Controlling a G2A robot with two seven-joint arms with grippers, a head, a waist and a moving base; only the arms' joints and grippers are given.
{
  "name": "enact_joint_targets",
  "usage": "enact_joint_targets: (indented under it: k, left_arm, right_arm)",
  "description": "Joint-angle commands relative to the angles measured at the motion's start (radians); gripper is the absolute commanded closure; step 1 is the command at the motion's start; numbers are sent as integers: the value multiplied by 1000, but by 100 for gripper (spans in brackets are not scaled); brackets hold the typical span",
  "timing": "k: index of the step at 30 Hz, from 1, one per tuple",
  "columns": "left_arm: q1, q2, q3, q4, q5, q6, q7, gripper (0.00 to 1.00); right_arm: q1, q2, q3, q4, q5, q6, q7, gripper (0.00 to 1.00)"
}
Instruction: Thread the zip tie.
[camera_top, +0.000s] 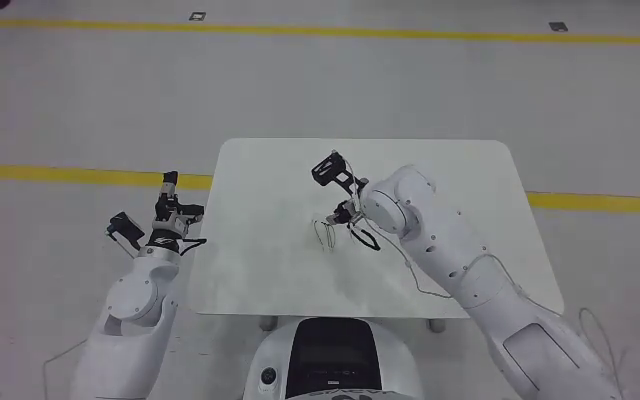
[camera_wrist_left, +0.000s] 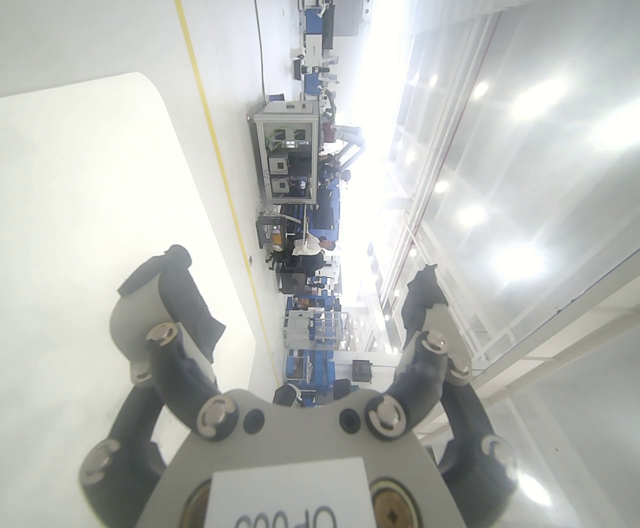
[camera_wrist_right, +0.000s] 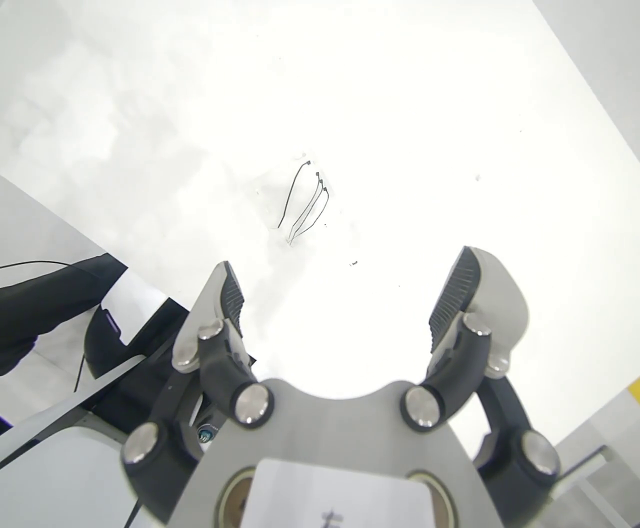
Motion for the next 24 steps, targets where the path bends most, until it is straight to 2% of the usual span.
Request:
enact_joint_targets:
  k: [1,5,7,9,10,13,17,18,24]
  left_arm:
    - [0,0,0,0,0,0,0,0]
    - [0,0,0,0,0,0,0,0]
    - [0,0,0,0,0,0,0,0]
    - [0,0,0,0,0,0,0,0]
    - [0,0,0,0,0,0,0,0]
    - [0,0,0,0,0,0,0,0]
    - [0,0,0,0,0,0,0,0]
    - [0,0,0,0,0,0,0,0]
    - [0,0,0,0,0,0,0,0]
  right_arm:
    - [-2,-2,-8,3,0,3,1,0]
    - [51,-29,-59,60,45,66,59,0]
    - [107,-52,-99,118,82,94,67,0]
    - [148,-76,-138,200,169,135,67,0]
    - [188,-93,-167,242,212,145,67,0]
    - [267,-135,-239,354,289,219,67,0]
    - [319,-184,-285,470,357,278,33,0]
    - [323,-190,-291,490,360,285,20,0]
    - [323,-190,-291,490,360,285,20,0]
